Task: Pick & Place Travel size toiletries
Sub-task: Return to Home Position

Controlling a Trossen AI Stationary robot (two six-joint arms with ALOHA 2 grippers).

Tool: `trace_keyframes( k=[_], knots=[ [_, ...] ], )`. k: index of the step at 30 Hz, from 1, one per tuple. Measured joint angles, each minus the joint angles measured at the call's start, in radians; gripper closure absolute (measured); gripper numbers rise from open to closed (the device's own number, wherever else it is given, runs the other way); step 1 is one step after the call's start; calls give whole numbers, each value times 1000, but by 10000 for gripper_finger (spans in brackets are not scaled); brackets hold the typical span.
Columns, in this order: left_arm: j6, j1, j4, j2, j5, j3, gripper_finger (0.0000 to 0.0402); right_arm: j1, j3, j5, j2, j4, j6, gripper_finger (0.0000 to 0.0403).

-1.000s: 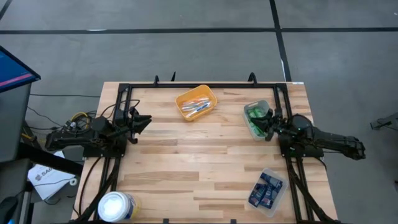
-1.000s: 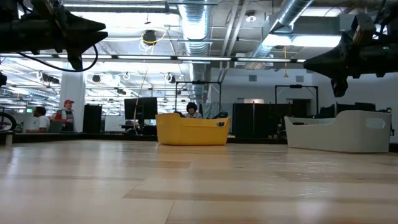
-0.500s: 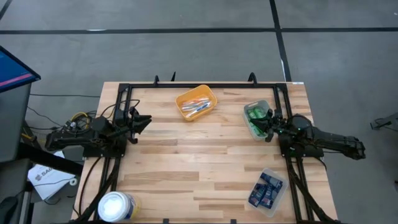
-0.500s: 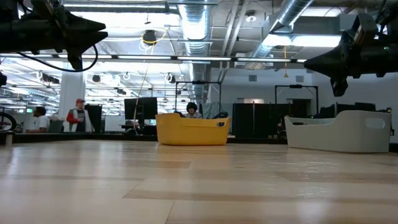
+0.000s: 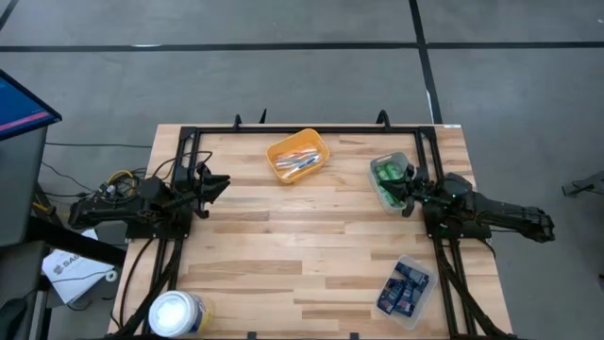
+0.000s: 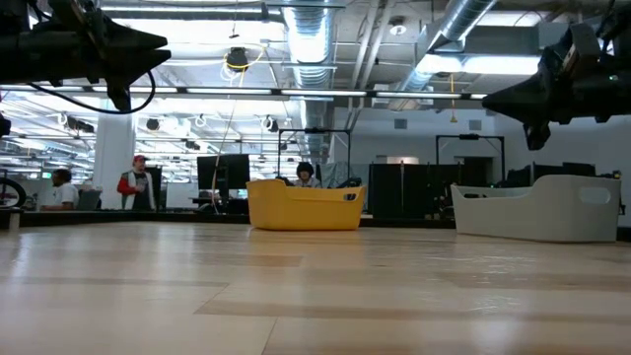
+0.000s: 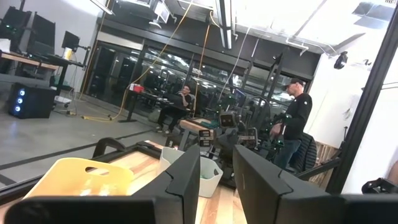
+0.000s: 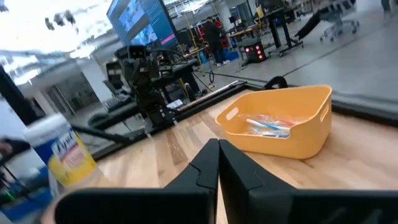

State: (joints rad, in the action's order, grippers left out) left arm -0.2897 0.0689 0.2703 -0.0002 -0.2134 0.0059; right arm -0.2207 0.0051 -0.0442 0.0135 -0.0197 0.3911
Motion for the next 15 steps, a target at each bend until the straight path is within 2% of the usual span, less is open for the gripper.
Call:
trace_keyframes(
  k=[6,15],
  knots=[
    [0,0,0,0,0,0,309,0,0,35,2,6,-129,402],
    [0,0,0,0,-1,0,309,10,0,47,2,6,-164,402]
  ],
)
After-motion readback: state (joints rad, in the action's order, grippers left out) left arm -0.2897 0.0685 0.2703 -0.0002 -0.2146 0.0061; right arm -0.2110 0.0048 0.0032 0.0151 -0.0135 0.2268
